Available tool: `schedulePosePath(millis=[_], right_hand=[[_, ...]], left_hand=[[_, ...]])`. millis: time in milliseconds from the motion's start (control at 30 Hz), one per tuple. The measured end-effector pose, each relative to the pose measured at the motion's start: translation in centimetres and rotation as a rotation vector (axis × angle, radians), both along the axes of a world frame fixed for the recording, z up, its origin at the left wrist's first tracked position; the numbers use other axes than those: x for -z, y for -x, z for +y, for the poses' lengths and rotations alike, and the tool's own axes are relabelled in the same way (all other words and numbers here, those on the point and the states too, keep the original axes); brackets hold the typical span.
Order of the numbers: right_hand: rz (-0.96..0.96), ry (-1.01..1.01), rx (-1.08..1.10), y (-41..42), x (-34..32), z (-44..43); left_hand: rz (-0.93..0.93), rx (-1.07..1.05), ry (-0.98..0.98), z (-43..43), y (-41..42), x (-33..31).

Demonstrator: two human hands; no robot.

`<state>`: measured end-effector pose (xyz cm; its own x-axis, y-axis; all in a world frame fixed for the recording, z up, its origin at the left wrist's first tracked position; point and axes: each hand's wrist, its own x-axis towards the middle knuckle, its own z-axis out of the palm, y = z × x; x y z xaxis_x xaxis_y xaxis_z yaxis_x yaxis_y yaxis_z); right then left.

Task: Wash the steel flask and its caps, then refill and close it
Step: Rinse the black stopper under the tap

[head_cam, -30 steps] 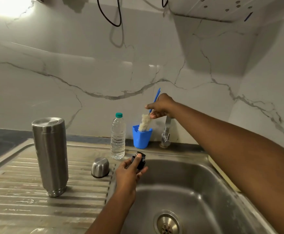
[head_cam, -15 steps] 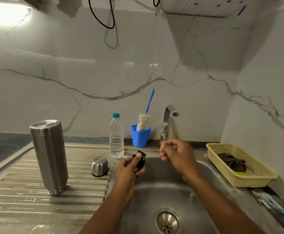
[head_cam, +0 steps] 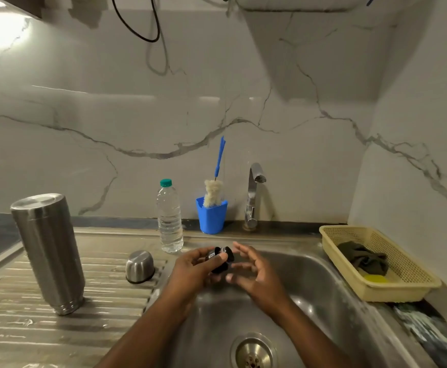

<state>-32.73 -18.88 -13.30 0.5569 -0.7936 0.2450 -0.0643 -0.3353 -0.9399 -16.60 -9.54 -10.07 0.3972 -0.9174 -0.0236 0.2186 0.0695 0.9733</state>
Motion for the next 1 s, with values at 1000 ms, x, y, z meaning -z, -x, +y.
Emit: schedulePosePath(millis=[1000], right_hand=[[-0.241, -0.06, 0.448, -0.5, 1.5, -4.2]], left_hand=[[-0.667, -0.214, -0.138, -17.4, 2.3, -3.7]])
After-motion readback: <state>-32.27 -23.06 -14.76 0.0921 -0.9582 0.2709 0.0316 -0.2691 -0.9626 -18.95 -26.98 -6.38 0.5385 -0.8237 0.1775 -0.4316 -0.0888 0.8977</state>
